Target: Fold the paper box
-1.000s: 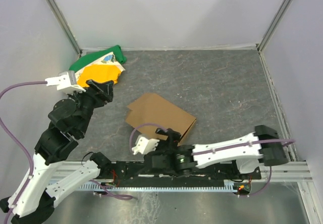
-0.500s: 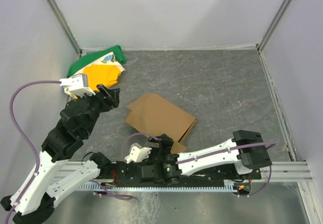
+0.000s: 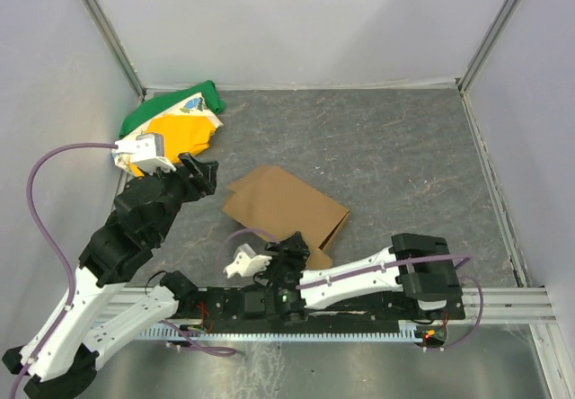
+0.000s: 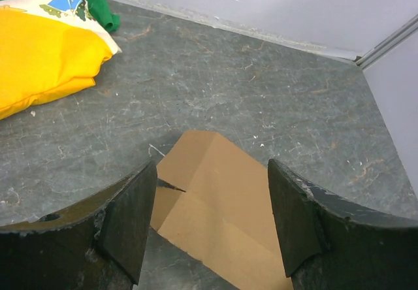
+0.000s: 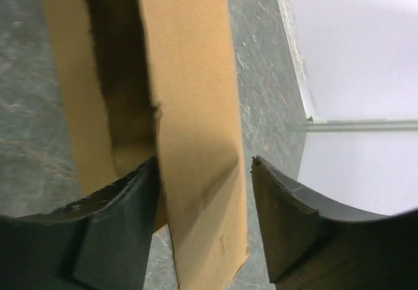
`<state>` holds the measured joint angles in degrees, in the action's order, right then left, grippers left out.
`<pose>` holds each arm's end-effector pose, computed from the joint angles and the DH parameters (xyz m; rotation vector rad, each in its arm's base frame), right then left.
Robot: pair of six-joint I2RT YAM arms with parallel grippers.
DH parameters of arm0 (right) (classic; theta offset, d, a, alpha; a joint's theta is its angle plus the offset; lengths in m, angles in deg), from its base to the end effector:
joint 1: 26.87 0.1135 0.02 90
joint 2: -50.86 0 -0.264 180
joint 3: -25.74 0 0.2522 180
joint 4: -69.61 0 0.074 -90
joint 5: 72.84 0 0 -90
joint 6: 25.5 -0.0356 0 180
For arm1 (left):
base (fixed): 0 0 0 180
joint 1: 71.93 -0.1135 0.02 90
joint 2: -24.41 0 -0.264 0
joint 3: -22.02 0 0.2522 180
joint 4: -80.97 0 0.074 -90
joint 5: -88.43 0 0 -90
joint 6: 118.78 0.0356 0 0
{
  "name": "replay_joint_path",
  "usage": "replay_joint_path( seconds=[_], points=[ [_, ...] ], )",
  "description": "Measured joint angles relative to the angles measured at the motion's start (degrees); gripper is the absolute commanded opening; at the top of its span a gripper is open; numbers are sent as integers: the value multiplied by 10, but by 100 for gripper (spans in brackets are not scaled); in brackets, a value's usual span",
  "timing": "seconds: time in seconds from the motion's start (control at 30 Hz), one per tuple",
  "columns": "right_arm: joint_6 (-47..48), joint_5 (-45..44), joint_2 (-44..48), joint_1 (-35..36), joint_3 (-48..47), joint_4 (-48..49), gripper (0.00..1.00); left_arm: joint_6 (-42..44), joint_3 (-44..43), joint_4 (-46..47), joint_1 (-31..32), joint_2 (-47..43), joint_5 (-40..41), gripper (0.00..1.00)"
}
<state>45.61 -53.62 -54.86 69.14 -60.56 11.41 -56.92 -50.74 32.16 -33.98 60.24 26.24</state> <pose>-0.0030 0.3494 0.2000 -1.0882 1.6041 -0.5620 0.0976 -0.0550 0.3979 -0.1992 1.7605 -0.4082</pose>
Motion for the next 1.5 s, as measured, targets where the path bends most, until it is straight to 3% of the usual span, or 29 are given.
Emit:
replay_joint_path(
  seconds=[0.17, 0.3, 0.47, 0.6, 0.8, 1.03, 1.33, 1.4, 1.5],
  points=[
    [-11, -1, 47, -43, 12, -4, 49, 0, 7, 0, 0, 0, -4, 76],
    [3, 26, 150, -75, 26, 5, 39, 0, 23, 4, 0, -2, -13, 76],
    [26, 90, 292, -126, 33, 24, 36, 0, 60, 21, 0, -8, -23, 78],
    [40, 132, 354, -164, 40, 35, 36, 0, 115, 61, 0, -10, -24, 80],
    [53, 183, 360, -198, 42, 37, 36, -1, 194, 144, 0, 21, -5, 81],
    [58, 235, 358, -247, 42, 52, 36, -23, 256, 252, 0, 70, 97, 78],
    [64, 309, 355, -321, 25, 48, 35, -45, 273, 374, -3, -18, 171, 75],
    [64, 333, 355, -342, 10, 45, 33, -44, 267, 389, -7, -2, 173, 75],
    [65, 357, 354, -359, -5, 36, 15, -44, 264, 398, -11, 26, 167, 74]
  ],
)
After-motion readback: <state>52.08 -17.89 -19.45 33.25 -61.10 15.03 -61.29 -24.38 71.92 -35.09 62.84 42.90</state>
